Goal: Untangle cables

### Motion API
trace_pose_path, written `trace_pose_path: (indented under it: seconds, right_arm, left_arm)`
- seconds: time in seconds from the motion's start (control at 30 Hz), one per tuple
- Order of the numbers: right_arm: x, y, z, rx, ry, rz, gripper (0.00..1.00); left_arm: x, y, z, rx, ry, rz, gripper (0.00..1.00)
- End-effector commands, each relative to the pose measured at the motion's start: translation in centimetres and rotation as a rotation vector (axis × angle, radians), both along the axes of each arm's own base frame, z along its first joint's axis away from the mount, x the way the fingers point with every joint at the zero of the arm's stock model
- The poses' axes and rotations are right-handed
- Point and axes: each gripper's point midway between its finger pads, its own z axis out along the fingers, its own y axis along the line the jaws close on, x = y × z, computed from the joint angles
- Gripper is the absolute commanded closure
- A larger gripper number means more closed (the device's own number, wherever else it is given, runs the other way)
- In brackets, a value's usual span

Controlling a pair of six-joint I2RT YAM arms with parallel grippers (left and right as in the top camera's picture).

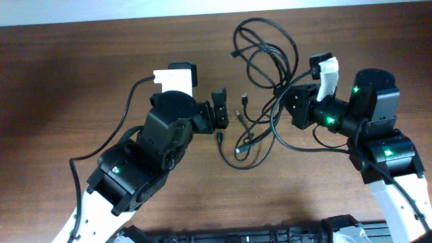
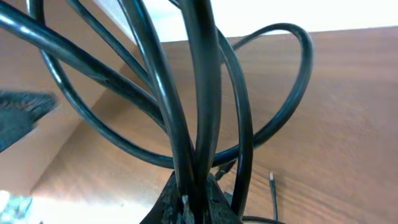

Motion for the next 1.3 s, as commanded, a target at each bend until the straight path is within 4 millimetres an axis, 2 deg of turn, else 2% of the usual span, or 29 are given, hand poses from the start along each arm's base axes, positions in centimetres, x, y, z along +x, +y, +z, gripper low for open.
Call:
trace_pose_path:
  seconds: [0.0,0.1,0.17,0.43,0.53,0.67,0.73,0.83,0.93,1.03,1.13,1.2,1.27]
  right_arm:
    - [0.8,-2.2,1.7,0.009,0.020,-0.174,0.89]
    - [0.3,-3.5,2.6,-0.037,0.046,-0.242,0.88]
    - [-0.2,-4.3,3.5,-0.071,0.050,-0.279,0.96]
    - [-1.1,-4.7,6.6,-0.128,-0.028,-0.262,0.96]
    - [-0.9,-4.7,8.0,-0.117,-0.069,-0.264,0.96]
    - [-0.9,-4.5,11.0,-0.104,-0.167,-0.251,0.96]
    - [-1.2,-3.5,12.6,-0.105,-0.242,-0.181,0.96]
    - [-1.8,-2.1,13.3,-0.129,-0.317,-0.067,0.96]
    - [-1.9,-1.6,11.7,-0.171,-0.289,-0.006,0.96]
    - [-1.2,-2.5,6.8,-0.257,-0.099,-0.025,0.96]
    - [-1.0,-3.0,3.1,-0.296,0.061,-0.029,0.96]
    - [-0.9,-2.9,2.2,-0.297,0.101,-0.017,0.96]
    - [-0.9,-2.7,2.3,-0.292,0.099,-0.012,0.96]
  left_arm:
    - [-0.2,-0.2,0.6,-0.015,-0.003,-0.015,0.01]
    - [-0.2,-0.2,0.6,-0.015,-0.003,-0.015,0.01]
    - [-0.1,-0.2,0.6,-0.016,-0.004,-0.015,0.01]
    - [-0.2,-0.2,0.6,-0.015,-0.003,-0.015,0.01]
    - [-0.2,-0.2,0.6,-0.015,-0.003,-0.015,0.01]
    - [-0.2,-0.2,0.6,-0.014,-0.003,-0.015,0.01]
    - [-0.1,-0.2,0.6,-0.015,-0.004,-0.015,0.01]
    - [0.0,-0.3,0.4,-0.011,0.001,-0.015,0.01]
    - [0.3,-0.6,-0.3,0.002,0.016,-0.015,0.01]
    - [0.6,-0.8,-0.9,0.014,0.031,-0.015,0.01]
    - [0.6,-0.9,-1.1,0.019,0.038,-0.015,0.01]
    - [0.6,-0.9,-1.1,0.019,0.037,-0.015,0.01]
    - [0.6,-0.9,-1.1,0.019,0.037,-0.015,0.01]
